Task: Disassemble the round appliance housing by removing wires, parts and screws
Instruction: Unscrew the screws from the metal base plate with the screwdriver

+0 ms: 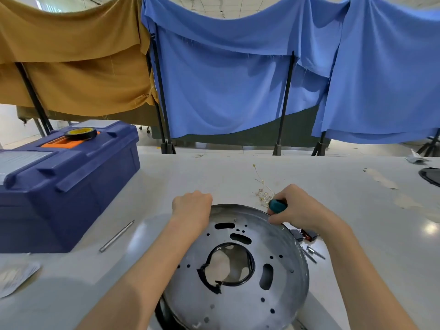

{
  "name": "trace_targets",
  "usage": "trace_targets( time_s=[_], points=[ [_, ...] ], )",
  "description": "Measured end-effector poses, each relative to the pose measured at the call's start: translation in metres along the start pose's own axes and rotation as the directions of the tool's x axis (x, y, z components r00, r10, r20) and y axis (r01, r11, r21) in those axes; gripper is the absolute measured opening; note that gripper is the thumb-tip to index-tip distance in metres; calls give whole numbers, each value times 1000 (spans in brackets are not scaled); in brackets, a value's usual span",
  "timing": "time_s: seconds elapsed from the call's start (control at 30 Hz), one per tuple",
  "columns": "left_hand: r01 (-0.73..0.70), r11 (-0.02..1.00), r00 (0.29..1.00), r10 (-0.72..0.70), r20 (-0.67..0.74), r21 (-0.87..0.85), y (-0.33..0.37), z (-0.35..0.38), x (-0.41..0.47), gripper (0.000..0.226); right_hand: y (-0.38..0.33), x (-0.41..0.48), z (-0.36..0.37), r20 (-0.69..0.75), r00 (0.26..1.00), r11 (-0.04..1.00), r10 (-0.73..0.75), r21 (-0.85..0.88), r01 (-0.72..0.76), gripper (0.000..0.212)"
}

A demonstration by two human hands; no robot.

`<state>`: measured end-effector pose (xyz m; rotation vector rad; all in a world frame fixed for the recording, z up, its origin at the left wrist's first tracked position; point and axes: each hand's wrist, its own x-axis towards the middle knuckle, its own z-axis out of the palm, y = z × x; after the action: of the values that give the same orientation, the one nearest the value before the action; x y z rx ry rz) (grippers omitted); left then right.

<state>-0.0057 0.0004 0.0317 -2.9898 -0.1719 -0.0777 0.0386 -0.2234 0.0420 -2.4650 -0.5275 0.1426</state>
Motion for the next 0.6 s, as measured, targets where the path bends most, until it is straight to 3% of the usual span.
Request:
trace_targets(
  time_s=[0.17, 0.2, 0.27, 0.3, 0.37, 0.4, 0.43, 0.5, 0.6],
  points=[
    [-114, 929, 992, 123, 4, -352, 8, 11, 0, 34, 0, 2, -2, 63, 998, 995, 4, -100, 3, 31],
    [-134, 918, 991, 135, -23, -374, 8, 15, -1, 33, -2, 2, -4, 13, 1000, 996, -11, -93, 12, 31],
    [-145, 910, 989, 123, -81, -388, 6, 23, 0, 32, -9, 0, -8, -301, 950, 997, -79, -3, 81, 24],
    [-153, 904, 987, 121, -103, -399, 6, 26, 1, 31, -14, -2, -9, -514, 852, 984, -97, 80, 160, 21],
    [-164, 900, 983, 115, -144, -403, 5, 29, 2, 29, -27, -7, -15, -828, 561, 865, -24, 264, 427, 18],
    [-168, 904, 980, 109, -169, -392, 6, 30, 2, 28, -32, -9, -18, -888, 456, 768, 52, 328, 550, 19],
    [-170, 911, 976, 102, -193, -376, 7, 32, 3, 26, -35, -11, -20, -904, 410, 676, 121, 377, 633, 23],
    [-168, 920, 969, 90, -229, -353, 9, 36, 4, 24, -38, -12, -18, -876, 440, 574, 195, 466, 673, 37],
    [-172, 920, 965, 86, -250, -351, 10, 37, 5, 22, -35, -6, -3, -774, 587, 603, 239, 592, 534, 48]
  ],
)
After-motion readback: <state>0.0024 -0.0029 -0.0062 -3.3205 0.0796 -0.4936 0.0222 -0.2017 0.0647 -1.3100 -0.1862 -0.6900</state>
